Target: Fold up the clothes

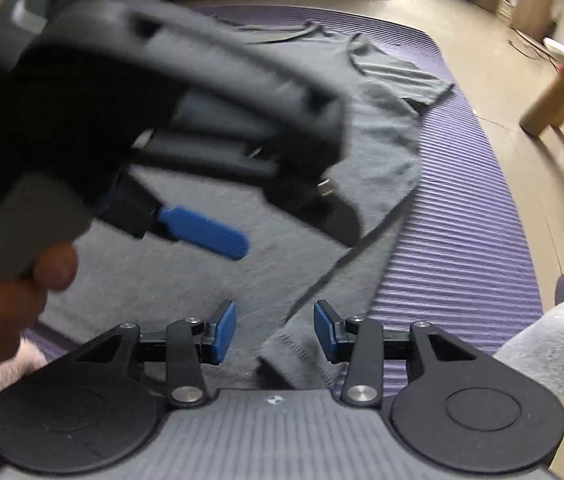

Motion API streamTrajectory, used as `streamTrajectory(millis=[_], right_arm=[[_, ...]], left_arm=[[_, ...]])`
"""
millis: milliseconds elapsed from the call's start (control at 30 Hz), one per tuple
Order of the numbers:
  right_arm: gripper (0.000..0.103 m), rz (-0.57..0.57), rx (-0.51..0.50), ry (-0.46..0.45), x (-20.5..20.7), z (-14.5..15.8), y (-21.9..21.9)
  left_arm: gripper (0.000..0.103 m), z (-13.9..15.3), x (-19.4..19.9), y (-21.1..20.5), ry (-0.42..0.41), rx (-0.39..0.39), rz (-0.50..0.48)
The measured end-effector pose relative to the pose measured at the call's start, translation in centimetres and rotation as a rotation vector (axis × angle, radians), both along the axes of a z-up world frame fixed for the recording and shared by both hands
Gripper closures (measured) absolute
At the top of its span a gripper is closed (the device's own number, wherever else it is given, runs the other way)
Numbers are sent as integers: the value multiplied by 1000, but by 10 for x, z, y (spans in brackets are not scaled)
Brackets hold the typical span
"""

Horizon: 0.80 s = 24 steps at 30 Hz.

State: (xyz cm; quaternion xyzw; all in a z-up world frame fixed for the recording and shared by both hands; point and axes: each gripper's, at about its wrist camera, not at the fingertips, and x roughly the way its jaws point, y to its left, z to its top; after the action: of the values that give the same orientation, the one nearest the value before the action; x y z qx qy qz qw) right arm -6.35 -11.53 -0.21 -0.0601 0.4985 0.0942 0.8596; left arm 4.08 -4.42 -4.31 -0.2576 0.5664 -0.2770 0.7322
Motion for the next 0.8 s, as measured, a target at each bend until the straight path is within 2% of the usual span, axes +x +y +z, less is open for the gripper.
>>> streamTrajectory(millis=[67, 100, 333, 400, 467, 500, 567, 600, 633, 667, 700, 767, 800], right_arm=[[89, -19, -1, 13, 1, -3, -5], [95, -25, 5, 17, 1, -3, -7], [98, 9, 49, -19, -5, 11, -5], [98, 27, 60, -24, -9, 14, -2], [98, 38, 77, -23, -10, 16, 1], [98, 41, 84, -20, -10, 17, 1], [98, 41, 91, -15, -9, 18, 1], [98, 41, 92, -13, -9, 17, 1], [97, 37, 94, -3, -9, 16, -1], [96, 34, 96, 7, -9, 15, -2], [91, 30, 97, 16, -9, 15, -9], [82, 18, 104, 46, -8, 16, -9], [70, 12, 107, 61, -7, 16, -10]], left_arm=[[25, 0, 0, -1, 2, -4, -8], [25, -1, 0, -3, 4, -4, -16], [26, -7, -4, -11, 26, 6, -58], [30, -9, -4, -11, 35, 7, -57], [39, -12, -4, -10, 52, 6, -53], [47, -14, -4, -10, 60, 6, -51], [53, -18, -3, -9, 79, 9, -41], [67, -20, -3, -8, 85, 16, -35], [87, -22, -3, -8, 92, 23, -29], [95, -23, -3, -8, 96, 30, -24], [99, -25, -3, -6, 105, 47, -13], [101, -27, -4, -5, 106, 69, 4], [101, -26, -4, -4, 100, 88, 16]])
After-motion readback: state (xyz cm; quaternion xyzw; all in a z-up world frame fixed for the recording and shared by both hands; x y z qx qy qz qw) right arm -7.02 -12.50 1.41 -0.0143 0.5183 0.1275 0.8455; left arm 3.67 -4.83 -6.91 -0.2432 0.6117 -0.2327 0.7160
